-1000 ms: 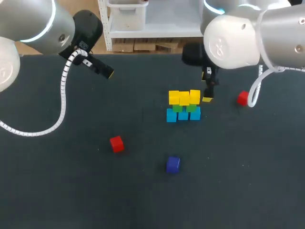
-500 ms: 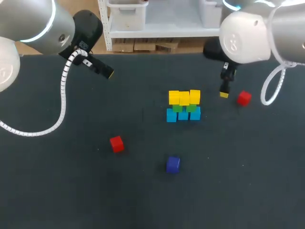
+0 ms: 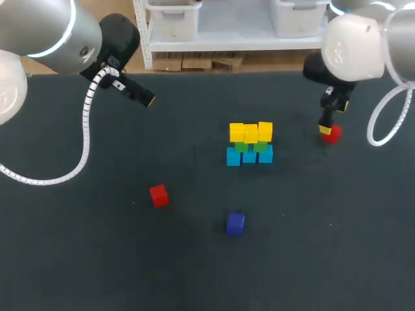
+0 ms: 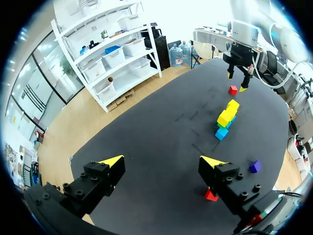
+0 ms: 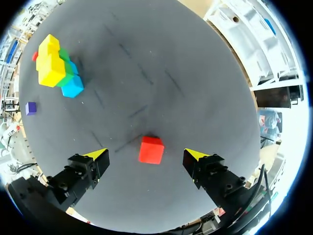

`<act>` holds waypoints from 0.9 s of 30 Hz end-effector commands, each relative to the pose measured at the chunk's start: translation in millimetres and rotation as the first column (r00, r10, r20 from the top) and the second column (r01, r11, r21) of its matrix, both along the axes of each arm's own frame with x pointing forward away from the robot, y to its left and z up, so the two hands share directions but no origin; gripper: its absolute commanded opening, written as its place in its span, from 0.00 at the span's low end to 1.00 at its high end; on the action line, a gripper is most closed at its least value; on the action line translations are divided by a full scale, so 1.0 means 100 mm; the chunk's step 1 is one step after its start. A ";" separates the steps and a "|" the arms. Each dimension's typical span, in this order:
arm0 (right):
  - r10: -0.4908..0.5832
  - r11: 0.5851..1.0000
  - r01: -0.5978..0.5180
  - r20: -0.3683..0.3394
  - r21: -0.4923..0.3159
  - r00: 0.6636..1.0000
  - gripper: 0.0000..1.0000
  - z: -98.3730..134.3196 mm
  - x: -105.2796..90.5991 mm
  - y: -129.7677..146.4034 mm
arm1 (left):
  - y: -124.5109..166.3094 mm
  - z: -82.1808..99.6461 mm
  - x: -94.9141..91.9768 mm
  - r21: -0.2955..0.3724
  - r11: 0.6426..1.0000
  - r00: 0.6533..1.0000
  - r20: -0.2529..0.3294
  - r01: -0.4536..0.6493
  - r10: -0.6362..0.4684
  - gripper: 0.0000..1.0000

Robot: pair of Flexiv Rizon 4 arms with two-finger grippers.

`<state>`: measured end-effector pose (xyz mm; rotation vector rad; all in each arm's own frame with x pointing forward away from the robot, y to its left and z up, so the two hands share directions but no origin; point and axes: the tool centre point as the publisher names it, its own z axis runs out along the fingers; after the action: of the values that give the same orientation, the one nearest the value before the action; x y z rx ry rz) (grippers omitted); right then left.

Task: Place the blue cubes, place green cubes on the blue cubes, place the yellow cubes on the green cubes, then place the red cubes on the yellow cubes, and place purple cube on the red cubes.

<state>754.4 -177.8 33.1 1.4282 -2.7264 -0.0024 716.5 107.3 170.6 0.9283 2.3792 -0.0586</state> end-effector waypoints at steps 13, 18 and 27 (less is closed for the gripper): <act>0.009 1.000 -0.008 -0.040 0.022 0.999 0.99 -0.23 -0.05 -0.06 | 0.01 0.00 0.00 -0.003 1.000 1.000 0.000 0.004 -0.004 1.00; 0.018 1.000 -0.016 -0.055 0.024 0.998 0.84 -0.28 -0.05 -0.06 | 0.01 0.00 0.00 -0.003 1.000 1.000 0.000 0.004 -0.004 1.00; 0.021 1.000 -0.020 -0.067 0.019 0.998 0.47 -0.30 -0.08 -0.07 | 0.01 0.00 0.00 -0.003 1.000 1.000 0.000 0.004 -0.004 1.00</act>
<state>745.3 -184.4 2.8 1.4333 -2.6661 -0.0709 716.5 107.3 170.6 0.9283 2.3792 -0.0587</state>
